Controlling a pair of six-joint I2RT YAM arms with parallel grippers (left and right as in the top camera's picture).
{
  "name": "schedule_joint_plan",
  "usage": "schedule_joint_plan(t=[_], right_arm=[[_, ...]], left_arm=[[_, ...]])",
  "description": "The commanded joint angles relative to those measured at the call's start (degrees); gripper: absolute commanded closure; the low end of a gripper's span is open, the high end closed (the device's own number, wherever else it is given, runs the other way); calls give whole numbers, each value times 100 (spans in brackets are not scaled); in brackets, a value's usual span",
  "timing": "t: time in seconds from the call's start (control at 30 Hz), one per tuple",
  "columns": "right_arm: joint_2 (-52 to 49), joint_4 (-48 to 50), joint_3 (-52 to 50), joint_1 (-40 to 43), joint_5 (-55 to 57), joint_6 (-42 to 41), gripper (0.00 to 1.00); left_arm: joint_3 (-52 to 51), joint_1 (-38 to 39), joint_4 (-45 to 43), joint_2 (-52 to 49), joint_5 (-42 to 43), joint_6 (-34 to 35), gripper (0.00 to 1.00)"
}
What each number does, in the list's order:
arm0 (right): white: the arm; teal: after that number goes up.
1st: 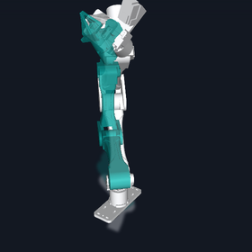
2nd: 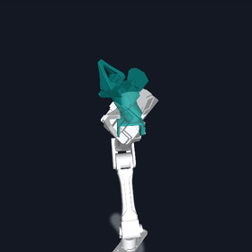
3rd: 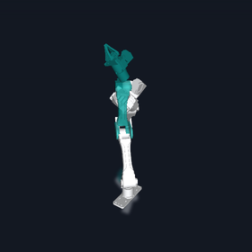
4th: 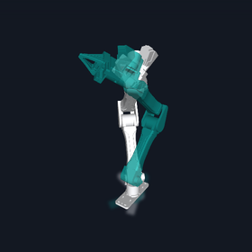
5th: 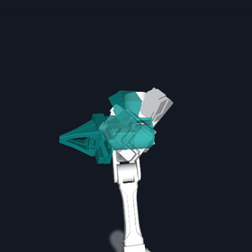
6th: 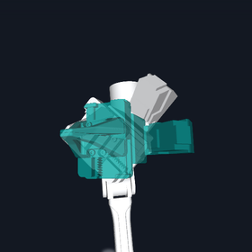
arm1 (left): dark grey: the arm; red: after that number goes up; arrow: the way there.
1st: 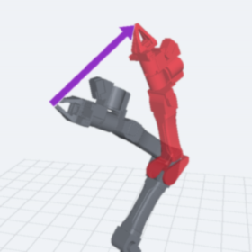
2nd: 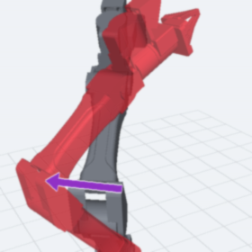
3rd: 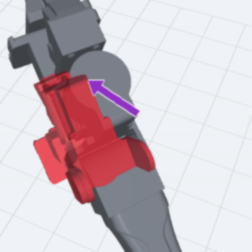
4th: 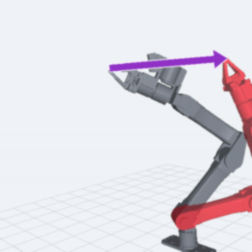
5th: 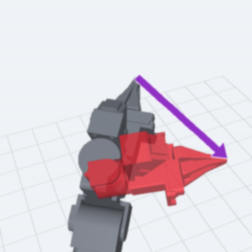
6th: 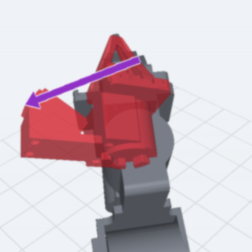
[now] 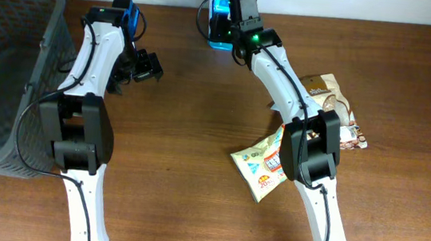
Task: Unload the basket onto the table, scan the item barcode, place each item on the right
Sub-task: 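Carry the mouthwash right and set it at the table's right edge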
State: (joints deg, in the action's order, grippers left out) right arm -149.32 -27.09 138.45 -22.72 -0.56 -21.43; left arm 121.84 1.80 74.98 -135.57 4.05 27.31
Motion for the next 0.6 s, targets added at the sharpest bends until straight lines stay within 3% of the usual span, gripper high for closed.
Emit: schedule_joint_plan(t=[0.0,0.17,0.3,0.4,0.57], right_arm=[[175,61,229,-17,-31,0,44],[483,-741,951,264,94,-162,45],[595,-2258,2153,872,103,-671,45],[595,-3801,2957,1755,122,-1217,45],[542,-5410,2918,3510,118,-1622,47]], left_arm=[[61,-11,9,-42,-26,72,1],[61,-11,9,-39,-26,72,1],[61,-11,9,-39,-26,72,1],[61,-11,9,-42,-26,72,1],[61,-11,9,-39,-24,70,1]])
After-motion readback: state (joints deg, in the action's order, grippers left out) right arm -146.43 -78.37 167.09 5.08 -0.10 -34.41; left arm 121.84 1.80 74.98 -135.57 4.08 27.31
